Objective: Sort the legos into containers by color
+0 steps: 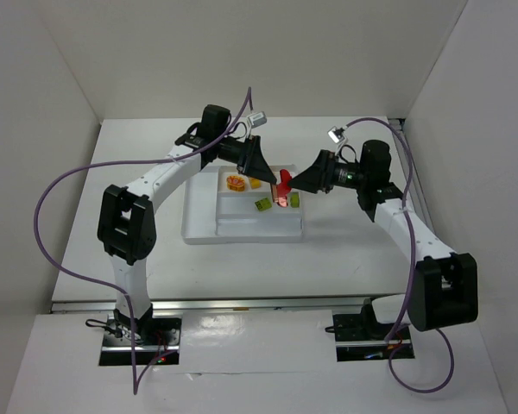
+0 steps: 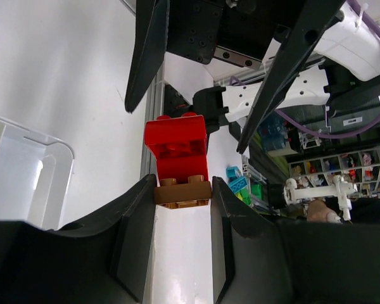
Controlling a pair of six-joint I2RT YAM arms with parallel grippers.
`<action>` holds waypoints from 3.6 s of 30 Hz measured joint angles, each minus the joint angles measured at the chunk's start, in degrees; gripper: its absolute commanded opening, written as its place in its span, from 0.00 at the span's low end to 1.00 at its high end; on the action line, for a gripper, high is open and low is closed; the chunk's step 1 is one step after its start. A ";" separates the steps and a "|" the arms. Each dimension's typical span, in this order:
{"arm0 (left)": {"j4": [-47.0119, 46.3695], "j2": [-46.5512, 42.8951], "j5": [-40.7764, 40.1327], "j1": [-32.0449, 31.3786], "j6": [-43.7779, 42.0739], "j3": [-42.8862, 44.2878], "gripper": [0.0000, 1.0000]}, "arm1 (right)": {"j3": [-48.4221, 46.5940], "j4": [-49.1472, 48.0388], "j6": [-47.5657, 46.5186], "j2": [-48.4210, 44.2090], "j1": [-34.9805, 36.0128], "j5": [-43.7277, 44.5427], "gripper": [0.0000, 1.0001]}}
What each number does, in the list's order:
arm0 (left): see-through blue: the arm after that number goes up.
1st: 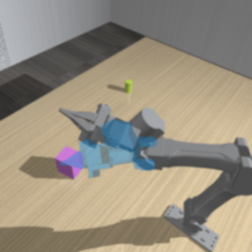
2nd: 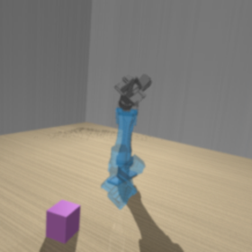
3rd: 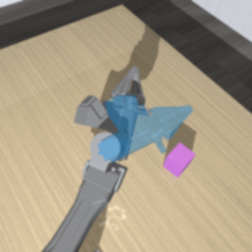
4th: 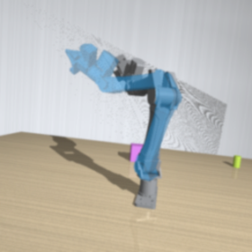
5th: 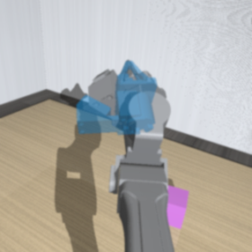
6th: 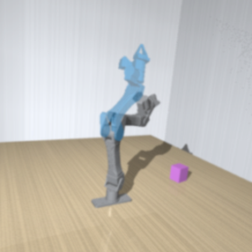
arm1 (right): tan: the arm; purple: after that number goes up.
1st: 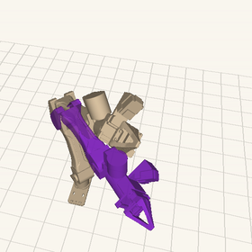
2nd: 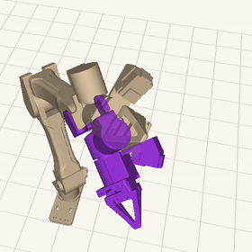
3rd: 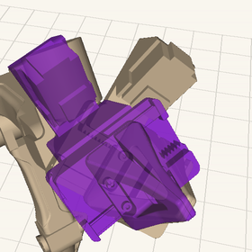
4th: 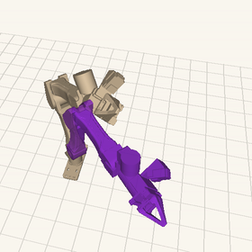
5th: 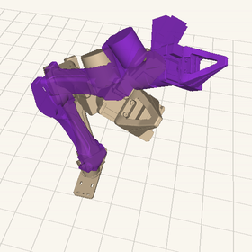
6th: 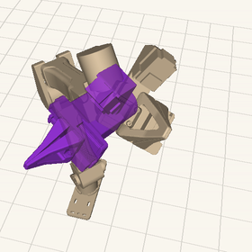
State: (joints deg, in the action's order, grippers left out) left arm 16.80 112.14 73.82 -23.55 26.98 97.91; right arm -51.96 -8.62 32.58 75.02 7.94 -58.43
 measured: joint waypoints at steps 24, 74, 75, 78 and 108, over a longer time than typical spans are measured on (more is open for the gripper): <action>-2.86 -1.11 2.56 0.68 0.37 -2.75 0.00 | 2.40 -8.59 6.73 1.22 3.37 0.90 0.15; 21.88 -15.87 -54.12 8.92 -4.68 -7.80 0.92 | -3.63 25.11 -11.39 -4.48 4.35 29.31 0.13; 18.99 -18.73 -48.41 8.33 -4.76 -9.29 0.92 | -3.63 24.11 -11.02 -4.48 4.35 27.10 0.13; 9.55 -24.72 -33.68 6.78 -3.93 -14.78 0.94 | -3.63 19.85 -9.11 -4.48 4.44 20.39 0.13; -31.78 -18.73 -12.79 -5.92 18.05 -25.42 0.16 | -2.75 -2.21 7.67 -4.35 5.95 2.49 0.13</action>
State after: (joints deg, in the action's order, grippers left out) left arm -14.98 93.41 61.04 -29.47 45.04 72.49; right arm -54.72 -10.83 40.25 70.67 13.89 -55.94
